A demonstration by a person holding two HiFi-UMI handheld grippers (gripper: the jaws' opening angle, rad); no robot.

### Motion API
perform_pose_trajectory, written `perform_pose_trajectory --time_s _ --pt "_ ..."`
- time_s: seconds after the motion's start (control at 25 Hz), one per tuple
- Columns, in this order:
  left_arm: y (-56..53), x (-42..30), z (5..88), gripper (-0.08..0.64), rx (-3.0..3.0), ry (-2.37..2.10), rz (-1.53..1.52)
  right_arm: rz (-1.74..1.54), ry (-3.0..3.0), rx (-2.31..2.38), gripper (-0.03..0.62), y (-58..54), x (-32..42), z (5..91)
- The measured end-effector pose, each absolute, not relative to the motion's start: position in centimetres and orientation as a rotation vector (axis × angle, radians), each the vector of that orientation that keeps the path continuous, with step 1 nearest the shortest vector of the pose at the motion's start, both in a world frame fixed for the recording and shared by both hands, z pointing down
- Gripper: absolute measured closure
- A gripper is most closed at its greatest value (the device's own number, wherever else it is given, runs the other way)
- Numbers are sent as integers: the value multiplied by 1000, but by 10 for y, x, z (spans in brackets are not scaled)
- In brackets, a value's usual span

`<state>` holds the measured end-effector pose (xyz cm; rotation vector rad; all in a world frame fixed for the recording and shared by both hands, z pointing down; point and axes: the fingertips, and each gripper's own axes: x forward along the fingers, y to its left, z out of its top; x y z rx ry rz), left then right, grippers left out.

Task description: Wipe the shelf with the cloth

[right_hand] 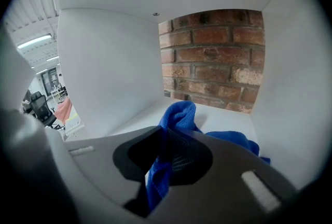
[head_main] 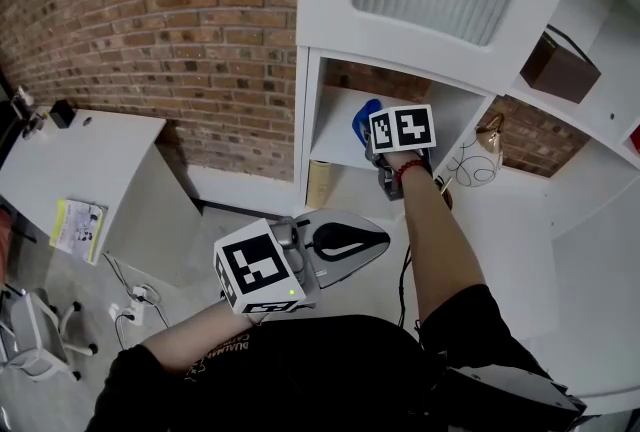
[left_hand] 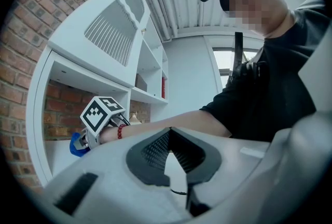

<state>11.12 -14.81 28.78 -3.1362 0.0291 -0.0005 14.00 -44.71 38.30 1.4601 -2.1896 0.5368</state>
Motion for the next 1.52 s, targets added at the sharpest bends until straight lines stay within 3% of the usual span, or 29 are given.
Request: perform_pose_trajectory --time_s 1.0,1.2,1.52 --pt "-130 93 284 560 -3128 22 25 539 -2002 1713 552 -438 206 385" --pt "-129 76 284 560 -3131 85 35 340 -2050 1569 551 -435 164 383" --pt "-126 68 287 560 -3132 112 20 313 -2282 1298 549 -432 65 379"
